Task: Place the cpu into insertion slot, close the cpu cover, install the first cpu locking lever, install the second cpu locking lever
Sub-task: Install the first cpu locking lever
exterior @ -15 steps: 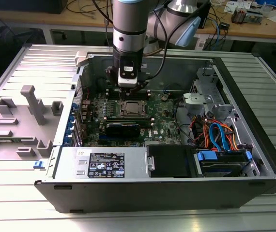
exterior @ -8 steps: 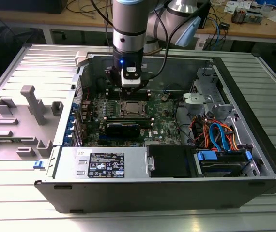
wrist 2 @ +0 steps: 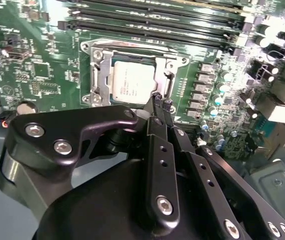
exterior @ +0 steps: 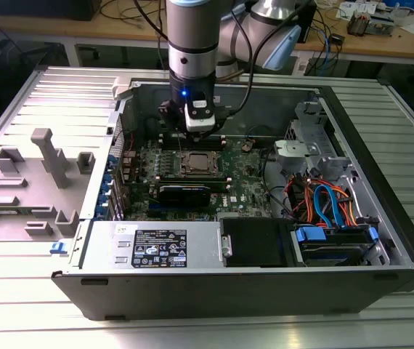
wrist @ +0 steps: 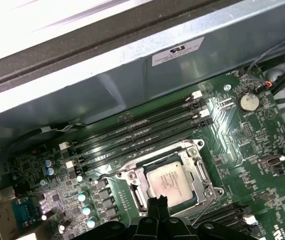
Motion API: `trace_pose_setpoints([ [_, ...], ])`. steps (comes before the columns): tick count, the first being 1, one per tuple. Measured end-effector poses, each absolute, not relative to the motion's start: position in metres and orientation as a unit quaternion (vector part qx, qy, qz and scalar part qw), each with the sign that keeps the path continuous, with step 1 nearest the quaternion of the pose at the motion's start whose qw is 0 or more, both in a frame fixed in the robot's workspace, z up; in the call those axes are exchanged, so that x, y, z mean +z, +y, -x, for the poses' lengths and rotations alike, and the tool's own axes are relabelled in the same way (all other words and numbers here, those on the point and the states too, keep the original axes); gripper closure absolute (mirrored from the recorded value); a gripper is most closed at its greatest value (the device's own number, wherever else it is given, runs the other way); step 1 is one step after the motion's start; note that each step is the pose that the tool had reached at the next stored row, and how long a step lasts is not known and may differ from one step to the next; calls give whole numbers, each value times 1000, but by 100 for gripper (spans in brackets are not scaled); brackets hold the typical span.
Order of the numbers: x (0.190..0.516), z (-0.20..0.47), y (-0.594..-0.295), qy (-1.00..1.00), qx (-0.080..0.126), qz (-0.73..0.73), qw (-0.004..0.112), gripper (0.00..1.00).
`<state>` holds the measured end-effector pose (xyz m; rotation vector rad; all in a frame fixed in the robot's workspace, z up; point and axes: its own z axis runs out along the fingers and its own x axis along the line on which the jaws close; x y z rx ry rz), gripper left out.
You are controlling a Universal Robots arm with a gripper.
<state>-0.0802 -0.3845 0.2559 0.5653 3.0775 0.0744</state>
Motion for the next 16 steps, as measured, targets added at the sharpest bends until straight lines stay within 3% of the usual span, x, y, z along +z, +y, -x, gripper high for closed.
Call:
trace_pose_setpoints([
  [5, 258, 80, -384, 985, 25, -169, 12, 89],
  [16, 258, 80, -384, 998, 26, -61, 9, 89],
])
